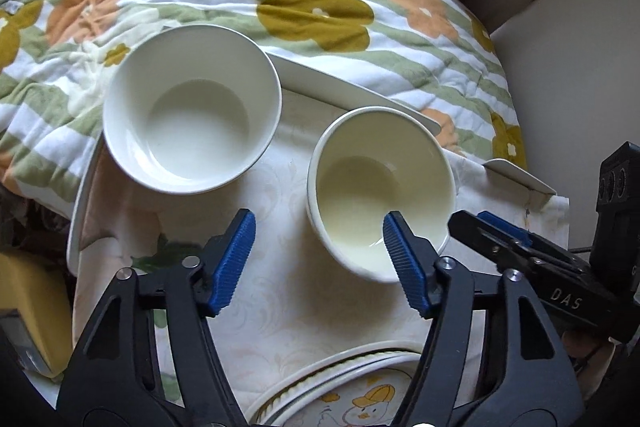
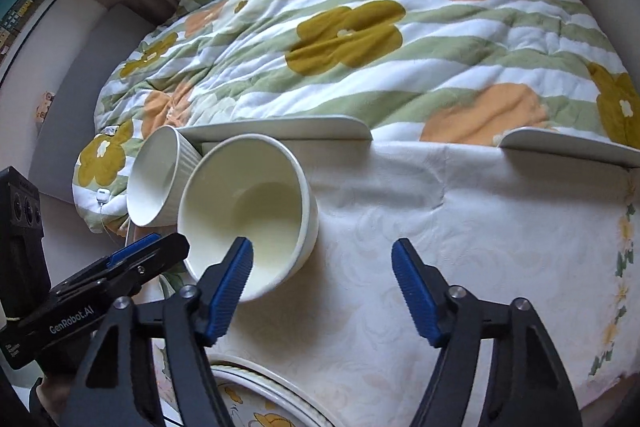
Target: Organize plates and bowls
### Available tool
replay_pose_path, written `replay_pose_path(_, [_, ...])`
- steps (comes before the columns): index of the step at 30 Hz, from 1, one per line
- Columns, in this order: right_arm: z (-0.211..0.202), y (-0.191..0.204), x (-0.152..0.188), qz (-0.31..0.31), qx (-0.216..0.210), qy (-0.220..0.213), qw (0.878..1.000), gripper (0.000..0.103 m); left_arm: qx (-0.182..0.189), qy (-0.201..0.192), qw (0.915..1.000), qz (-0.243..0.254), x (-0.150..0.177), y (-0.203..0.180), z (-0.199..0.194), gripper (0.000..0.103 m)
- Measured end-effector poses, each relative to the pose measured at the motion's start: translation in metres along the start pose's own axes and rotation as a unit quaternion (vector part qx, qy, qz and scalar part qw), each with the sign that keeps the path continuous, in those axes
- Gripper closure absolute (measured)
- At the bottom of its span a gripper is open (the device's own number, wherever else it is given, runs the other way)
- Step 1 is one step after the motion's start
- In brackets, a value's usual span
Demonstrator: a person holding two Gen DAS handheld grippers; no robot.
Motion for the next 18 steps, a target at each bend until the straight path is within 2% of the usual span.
replay_pose_path(4, [0.019, -0.002, 0.005, 0.02, -0.004, 0.012, 1.0, 0.048, 0.006, 0.016, 0.9996, 0.022, -0.006, -0.002, 0.021, 0.057])
replay_pose_path(8, [0.026, -0.001, 0.006, 0.032, -0.01, 0.012, 0.999, 0.059, 0.003, 0.019, 0.9991, 0.037, -0.01, -0.001, 0.032, 0.07])
replay_pose_path(9, [0.027, -0.002, 0.006, 0.034, -0.01, 0.012, 0.999, 0.063, 0.005, 0.02, 0.9991, 0.039, -0.011, -0.001, 0.033, 0.079])
replay_pose_path(10, [0.027, -0.002, 0.006, 0.036, -0.013, 0.01, 0.999, 0.065, 0.006, 0.021, 0.9989, 0.042, -0.012, -0.001, 0.035, 0.082])
replay_pose_path(14, [0.028, 0.006, 0.005, 0.032, -0.023, 0.005, 0.999, 0.083, -0.001, 0.018, 0.9982, 0.057, -0.013, -0.005, 0.035, 0.087])
replay_pose_path(18, [0.029, 0.012, 0.006, 0.021, -0.009, 0.003, 1.0, 0.083, -0.002, 0.015, 0.9981, 0.059, -0.012, -0.007, 0.033, 0.087])
Point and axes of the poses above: each gripper's, at about its wrist camera, not at the fingertips, and z roughly the way its jaws point, y to its left, x to its underside, the point moved 1 cm from there along z, roughly the way its jaws point, and after that the axes turned 4 degrees about -x, right-handed, at the moved point
